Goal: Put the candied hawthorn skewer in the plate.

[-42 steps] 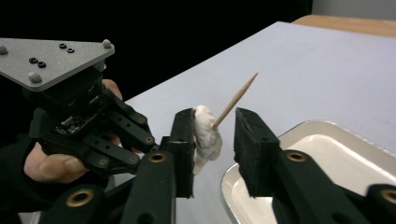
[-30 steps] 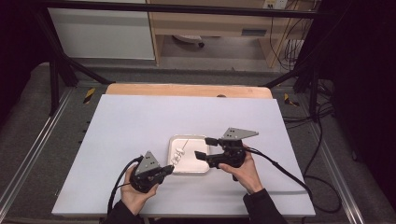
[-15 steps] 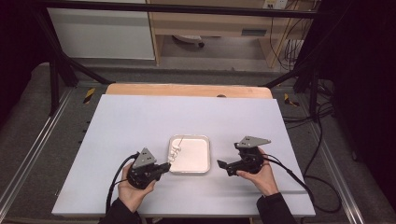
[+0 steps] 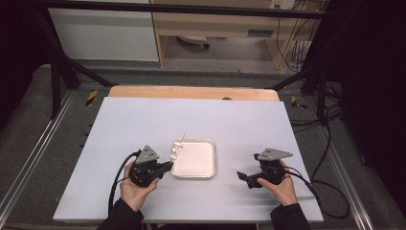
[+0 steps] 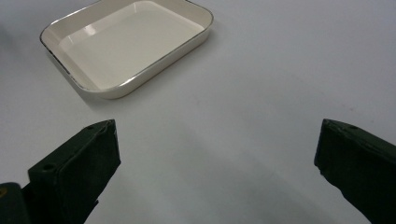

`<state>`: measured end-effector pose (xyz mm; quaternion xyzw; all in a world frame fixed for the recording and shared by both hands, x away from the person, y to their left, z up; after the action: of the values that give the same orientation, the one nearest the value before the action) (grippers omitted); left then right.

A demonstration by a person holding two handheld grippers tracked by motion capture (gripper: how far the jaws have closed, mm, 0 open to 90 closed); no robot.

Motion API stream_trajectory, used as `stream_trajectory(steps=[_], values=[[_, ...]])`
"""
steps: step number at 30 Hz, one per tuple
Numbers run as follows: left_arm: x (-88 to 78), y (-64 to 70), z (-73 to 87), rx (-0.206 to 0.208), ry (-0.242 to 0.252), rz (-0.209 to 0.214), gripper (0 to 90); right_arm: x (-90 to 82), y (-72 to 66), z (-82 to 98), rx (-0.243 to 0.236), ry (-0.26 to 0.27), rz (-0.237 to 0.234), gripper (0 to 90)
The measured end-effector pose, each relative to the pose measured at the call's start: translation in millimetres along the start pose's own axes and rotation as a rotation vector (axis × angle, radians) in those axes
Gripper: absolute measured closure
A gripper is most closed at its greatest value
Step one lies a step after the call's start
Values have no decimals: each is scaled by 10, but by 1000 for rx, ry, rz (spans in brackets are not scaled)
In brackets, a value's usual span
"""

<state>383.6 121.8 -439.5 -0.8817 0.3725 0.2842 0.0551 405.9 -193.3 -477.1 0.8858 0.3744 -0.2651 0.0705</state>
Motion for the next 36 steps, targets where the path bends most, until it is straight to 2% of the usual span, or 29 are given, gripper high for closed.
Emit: stream_trajectory(steps=[11,17,20,23,29,31,36], values=[[140,-74,-174,-28,-45,-25,889,-137,132,166,53,2,27,7],[246,-68,-250,-52,-75,-57,889,-125,130,213,33,-21,27,7],[311,-68,-254,-71,-96,-68,889,-123,124,217,28,-23,23,7],[391,-56,-241,-72,-127,-82,889,-131,127,214,33,-21,22,7],[545,-23,-191,-60,-177,-109,889,-143,160,230,37,-18,27,7],[592,-8,-161,-58,-202,-107,889,-153,162,231,49,-18,27,7],[667,21,-113,-52,-244,-112,889,-164,164,226,45,-12,26,7]])
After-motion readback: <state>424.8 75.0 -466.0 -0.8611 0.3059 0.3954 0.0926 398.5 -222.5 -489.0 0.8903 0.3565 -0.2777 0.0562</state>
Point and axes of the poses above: each handheld gripper's, and its own axes: x roughly forward along the jaws, z roughly out of its underside, y roughly to its right, the point moved 7 cm from there along x, roughly forward along the jaws, and after that the axes turned 4 degrees about y, right-handed, at the moved point
